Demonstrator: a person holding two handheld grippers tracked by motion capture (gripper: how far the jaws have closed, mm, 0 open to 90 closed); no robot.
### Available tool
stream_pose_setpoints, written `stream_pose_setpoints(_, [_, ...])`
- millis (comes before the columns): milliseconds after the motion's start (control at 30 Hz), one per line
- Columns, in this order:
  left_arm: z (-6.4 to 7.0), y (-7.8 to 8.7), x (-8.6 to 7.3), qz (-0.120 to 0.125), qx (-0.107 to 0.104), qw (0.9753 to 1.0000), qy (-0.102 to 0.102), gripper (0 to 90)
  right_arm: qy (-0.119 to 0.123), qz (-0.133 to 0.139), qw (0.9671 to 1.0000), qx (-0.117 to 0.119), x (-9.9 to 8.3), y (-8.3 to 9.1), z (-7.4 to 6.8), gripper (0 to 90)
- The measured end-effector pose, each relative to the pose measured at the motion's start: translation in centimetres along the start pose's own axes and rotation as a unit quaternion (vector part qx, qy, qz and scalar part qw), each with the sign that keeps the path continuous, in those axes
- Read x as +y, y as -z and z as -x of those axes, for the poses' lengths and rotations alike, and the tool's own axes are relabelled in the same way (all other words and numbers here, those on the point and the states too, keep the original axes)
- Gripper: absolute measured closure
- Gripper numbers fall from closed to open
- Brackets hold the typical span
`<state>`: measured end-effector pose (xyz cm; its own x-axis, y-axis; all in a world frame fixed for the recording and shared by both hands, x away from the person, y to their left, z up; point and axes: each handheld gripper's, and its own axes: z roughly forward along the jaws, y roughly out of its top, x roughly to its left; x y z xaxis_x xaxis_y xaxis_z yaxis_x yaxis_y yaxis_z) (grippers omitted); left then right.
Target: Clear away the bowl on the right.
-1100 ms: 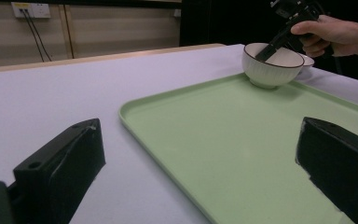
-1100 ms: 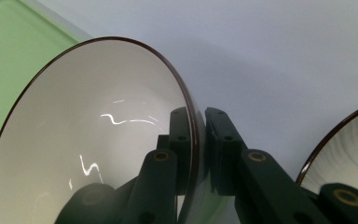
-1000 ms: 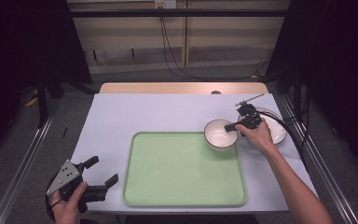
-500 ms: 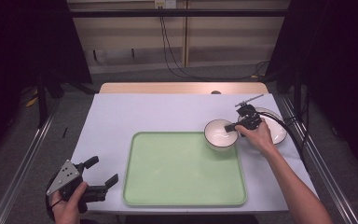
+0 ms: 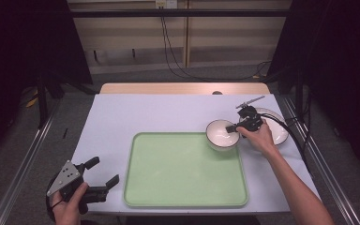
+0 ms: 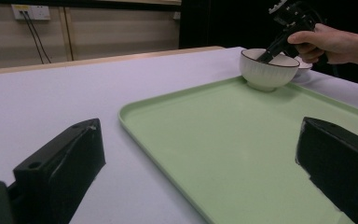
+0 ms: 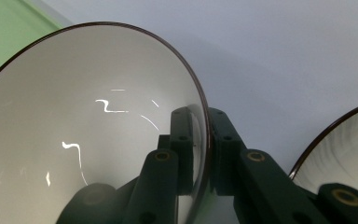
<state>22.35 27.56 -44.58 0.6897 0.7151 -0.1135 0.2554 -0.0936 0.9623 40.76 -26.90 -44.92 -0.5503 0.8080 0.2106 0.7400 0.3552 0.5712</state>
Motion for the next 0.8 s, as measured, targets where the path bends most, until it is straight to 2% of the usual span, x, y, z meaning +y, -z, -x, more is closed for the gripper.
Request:
stream_pose_setpoints(67, [0.02,-0.11,-0.06,-0.006,0.0,1.0,-0.004,1.2,0.002,0.001,1.0,0.0,-0.01,-0.01,0.01,82.4])
stream_pose_setpoints(300, [-0.02,0.0,0.01,-0.001,0.001,1.0,-0.002,1.0,0.012,0.011,0.9999,0.001,-0.18,-0.17,0.05,82.0])
stream_pose_setpoints(400, [-0.04,-0.03,0.06,-0.001,0.001,1.0,-0.005,1.0,0.002,0.001,1.0,-0.001,-0.22,-0.16,-0.04,81.6])
stream_pose_setpoints(433, [-0.05,-0.02,0.03,0.0,0.002,1.0,-0.002,1.0,0.009,0.011,0.9999,-0.001,-0.25,-0.27,0.03,80.2])
stream_pose_setpoints(500, [-0.1,-0.02,0.06,0.002,0.0,1.0,-0.004,1.0,0.01,0.013,0.9999,-0.004,-0.25,-0.26,0.0,78.5])
stream_pose_setpoints(567, [-0.04,-0.08,0.01,-0.002,0.001,1.0,-0.005,1.0,0.009,0.019,0.9998,-0.002,-0.28,-0.32,0.02,70.8])
stream_pose_setpoints(600, [-0.04,-0.08,0.01,-0.002,0.001,1.0,-0.005,1.0,0.009,0.019,0.9998,-0.002,-0.28,-0.32,0.02,70.8])
stream_pose_setpoints(633, [0.01,-0.13,0.0,-0.003,-0.001,1.0,-0.004,1.0,0.01,0.018,0.9998,0.0,-0.22,-0.22,-0.04,65.7])
stream_pose_setpoints(700, [-0.04,-0.08,0.01,-0.003,0.0,1.0,-0.005,1.0,0.008,0.019,0.9998,-0.001,-0.24,-0.19,-0.06,62.5])
stream_pose_setpoints(767, [-0.1,-0.05,-0.05,-0.004,0.001,1.0,-0.004,1.0,0.006,0.027,0.9996,0.004,-0.23,-0.18,-0.04,46.7])
stream_pose_setpoints(800, [-0.11,-0.05,-0.06,-0.005,0.001,1.0,-0.003,1.0,0.006,0.027,0.9996,0.004,-0.23,-0.18,-0.04,46.7])
